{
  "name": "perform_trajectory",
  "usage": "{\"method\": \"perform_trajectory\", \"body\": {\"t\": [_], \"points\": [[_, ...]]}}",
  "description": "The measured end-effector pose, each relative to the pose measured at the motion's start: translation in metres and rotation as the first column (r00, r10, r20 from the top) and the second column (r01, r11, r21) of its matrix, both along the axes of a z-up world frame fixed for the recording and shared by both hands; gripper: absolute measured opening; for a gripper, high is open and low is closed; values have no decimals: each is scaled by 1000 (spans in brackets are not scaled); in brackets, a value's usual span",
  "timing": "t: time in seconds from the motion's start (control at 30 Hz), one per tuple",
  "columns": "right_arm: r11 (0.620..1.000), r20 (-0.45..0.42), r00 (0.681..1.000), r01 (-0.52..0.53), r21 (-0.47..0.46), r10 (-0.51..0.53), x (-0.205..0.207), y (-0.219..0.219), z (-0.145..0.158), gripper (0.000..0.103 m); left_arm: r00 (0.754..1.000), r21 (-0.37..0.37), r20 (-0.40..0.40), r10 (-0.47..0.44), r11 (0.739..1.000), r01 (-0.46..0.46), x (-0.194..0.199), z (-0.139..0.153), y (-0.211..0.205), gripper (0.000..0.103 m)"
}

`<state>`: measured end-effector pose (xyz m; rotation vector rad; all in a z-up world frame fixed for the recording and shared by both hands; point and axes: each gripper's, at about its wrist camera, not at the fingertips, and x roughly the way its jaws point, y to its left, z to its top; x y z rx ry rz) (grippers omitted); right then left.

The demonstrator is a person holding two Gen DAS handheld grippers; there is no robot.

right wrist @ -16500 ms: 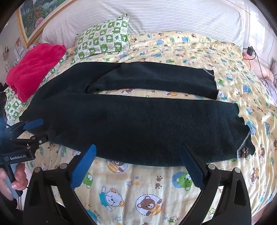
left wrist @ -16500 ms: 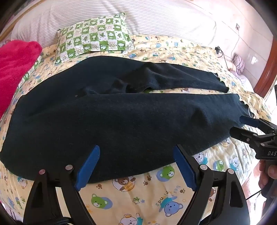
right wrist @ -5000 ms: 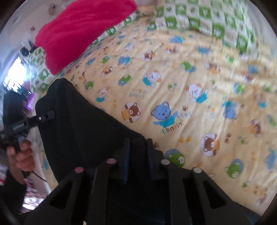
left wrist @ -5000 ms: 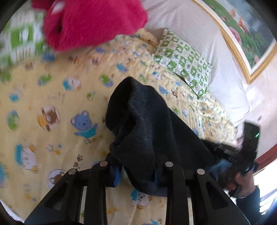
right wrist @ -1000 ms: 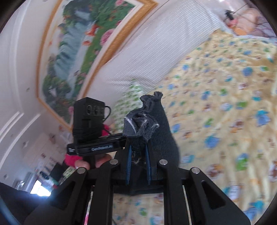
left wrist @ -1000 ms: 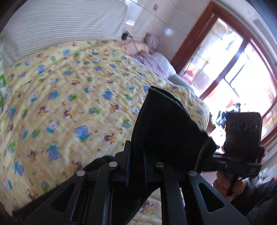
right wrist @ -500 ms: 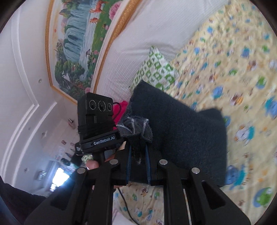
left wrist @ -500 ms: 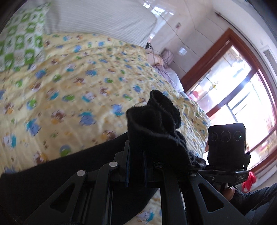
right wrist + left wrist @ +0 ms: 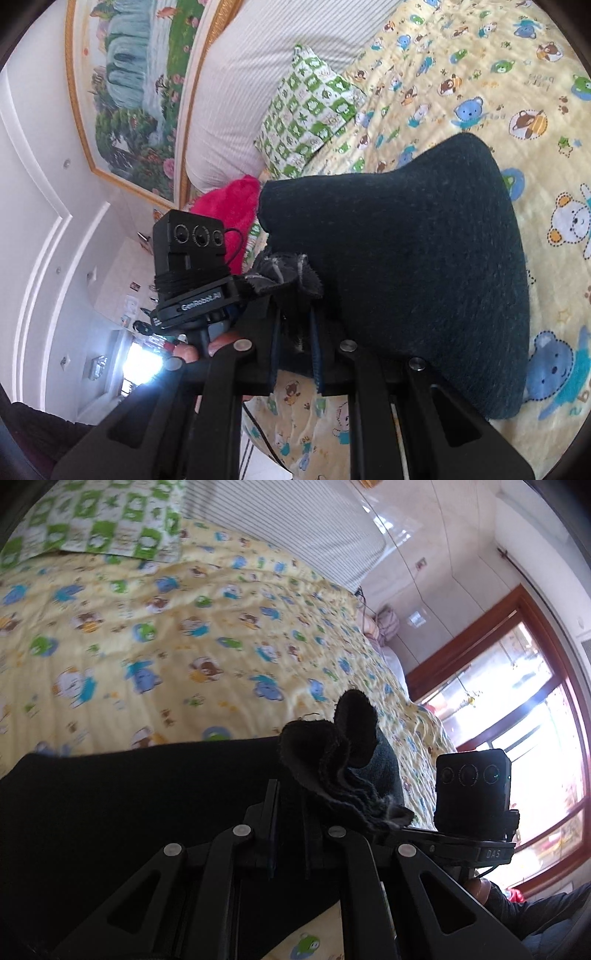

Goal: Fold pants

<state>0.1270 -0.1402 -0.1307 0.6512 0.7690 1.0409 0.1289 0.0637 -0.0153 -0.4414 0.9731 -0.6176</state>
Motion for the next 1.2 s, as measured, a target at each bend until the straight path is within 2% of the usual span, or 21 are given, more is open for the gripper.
{"method": "perform_trajectory", "body": {"t": [0.13, 0.33, 0.4, 0.47, 0.57, 0.77, 0.83, 0.93, 1.1, 1.2], "points": [[999, -6, 1000, -1, -45, 1, 1, 6, 0, 17, 1000, -1, -10, 28, 1000, -28, -13, -1, 11, 8], [998, -15, 1000, -1, -66, 0, -2, 6, 3, 22, 997, -29, -24, 74, 997, -75, -29, -1, 23, 8], [998, -12, 1000, -3, -67, 2, -4, 8, 5, 27, 995, -22, -24, 92, 995, -92, -34, 0, 25, 8], [998, -5, 1000, -14, -62, 14, -7, 10, 9, 41, 994, -17, -22, 111, 994, -112, -40, 1, 29, 8], [997, 18, 1000, -20, -72, 21, -13, 13, 16, 45, 989, -10, -21, 145, 989, -145, -48, 2, 33, 8], [997, 39, 999, -21, -78, 24, -16, 16, 25, 45, 976, 1, -24, 216, 976, -216, -69, 6, 46, 17], [997, 42, 999, -23, -76, 26, -16, 18, 27, 45, 969, 11, -26, 245, 970, -244, -74, 6, 50, 30], [997, 51, 998, -26, -77, 30, -17, 21, 30, 45, 956, 9, -21, 293, 956, -292, -84, 8, 59, 40], [996, 59, 997, -41, -81, 46, -20, 28, 33, 45, 928, 30, 0, 373, 928, -372, -101, 13, 73, 42], [994, 71, 996, -55, -96, 62, -22, 35, 35, 46, 909, 46, 4, 418, 908, -417, -110, 13, 81, 51]]}}
